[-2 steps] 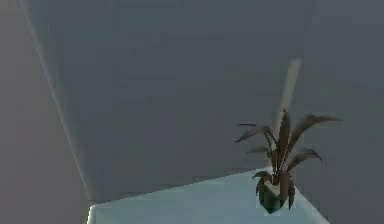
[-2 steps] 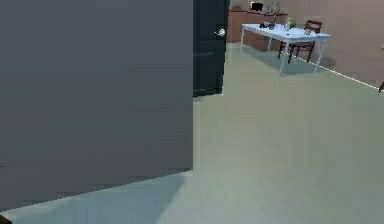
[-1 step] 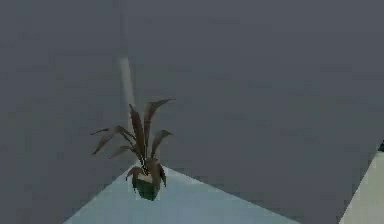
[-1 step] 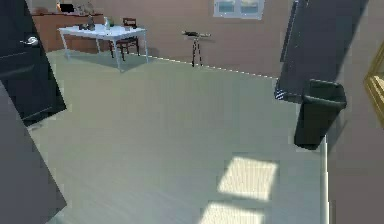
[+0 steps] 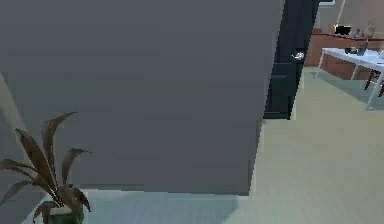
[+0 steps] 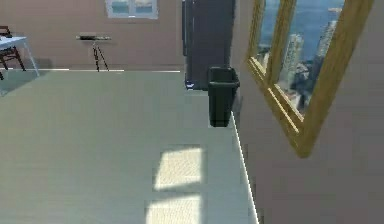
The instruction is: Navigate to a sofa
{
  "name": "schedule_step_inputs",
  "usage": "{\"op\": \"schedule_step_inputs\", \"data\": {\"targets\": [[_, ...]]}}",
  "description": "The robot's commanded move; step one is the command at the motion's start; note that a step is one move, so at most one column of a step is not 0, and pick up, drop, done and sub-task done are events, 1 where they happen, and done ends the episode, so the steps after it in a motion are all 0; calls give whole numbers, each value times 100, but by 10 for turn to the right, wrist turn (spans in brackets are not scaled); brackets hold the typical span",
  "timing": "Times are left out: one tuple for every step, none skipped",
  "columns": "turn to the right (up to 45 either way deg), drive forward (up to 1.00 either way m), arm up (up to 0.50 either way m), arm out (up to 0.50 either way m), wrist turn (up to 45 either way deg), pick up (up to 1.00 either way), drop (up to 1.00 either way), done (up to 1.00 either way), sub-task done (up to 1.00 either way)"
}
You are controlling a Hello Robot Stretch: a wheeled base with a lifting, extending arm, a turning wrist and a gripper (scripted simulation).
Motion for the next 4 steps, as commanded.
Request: {"op": "schedule_step_inputs", "data": {"targets": [[0, 15, 0, 0, 0, 0, 0, 0, 0], [450, 0, 0, 0, 0, 0, 0, 0, 0], [90, 0, 0, 0, 0, 0, 0, 0, 0], [30, 0, 0, 0, 0, 0, 0, 0, 0]]}}
